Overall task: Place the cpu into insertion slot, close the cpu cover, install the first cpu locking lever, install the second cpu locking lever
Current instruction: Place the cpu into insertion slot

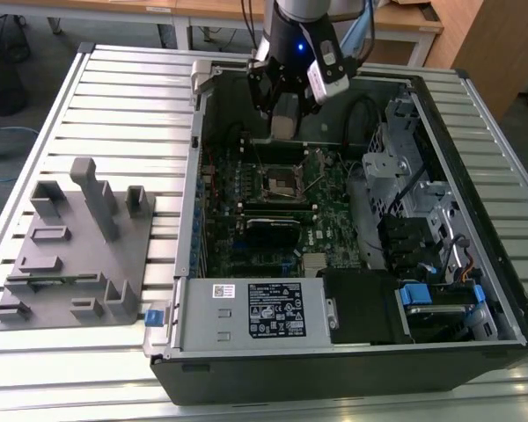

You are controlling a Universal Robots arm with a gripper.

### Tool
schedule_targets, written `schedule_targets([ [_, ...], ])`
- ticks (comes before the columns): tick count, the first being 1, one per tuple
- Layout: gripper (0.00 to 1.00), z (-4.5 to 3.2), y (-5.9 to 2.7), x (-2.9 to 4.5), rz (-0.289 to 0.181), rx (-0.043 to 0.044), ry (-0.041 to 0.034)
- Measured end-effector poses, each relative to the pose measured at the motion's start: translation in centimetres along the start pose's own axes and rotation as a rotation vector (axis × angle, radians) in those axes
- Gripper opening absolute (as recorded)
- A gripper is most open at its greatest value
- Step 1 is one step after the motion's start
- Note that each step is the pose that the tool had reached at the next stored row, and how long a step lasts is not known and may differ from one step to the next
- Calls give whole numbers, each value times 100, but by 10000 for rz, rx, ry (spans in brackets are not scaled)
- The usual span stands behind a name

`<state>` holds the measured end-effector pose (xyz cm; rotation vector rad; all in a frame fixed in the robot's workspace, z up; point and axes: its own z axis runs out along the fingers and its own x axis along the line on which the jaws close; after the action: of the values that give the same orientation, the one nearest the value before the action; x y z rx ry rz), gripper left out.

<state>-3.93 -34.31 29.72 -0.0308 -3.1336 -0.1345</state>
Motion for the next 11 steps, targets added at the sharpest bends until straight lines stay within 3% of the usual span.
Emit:
schedule_targets([
  [11,54,74,-6,-1,-69,34,-20],
])
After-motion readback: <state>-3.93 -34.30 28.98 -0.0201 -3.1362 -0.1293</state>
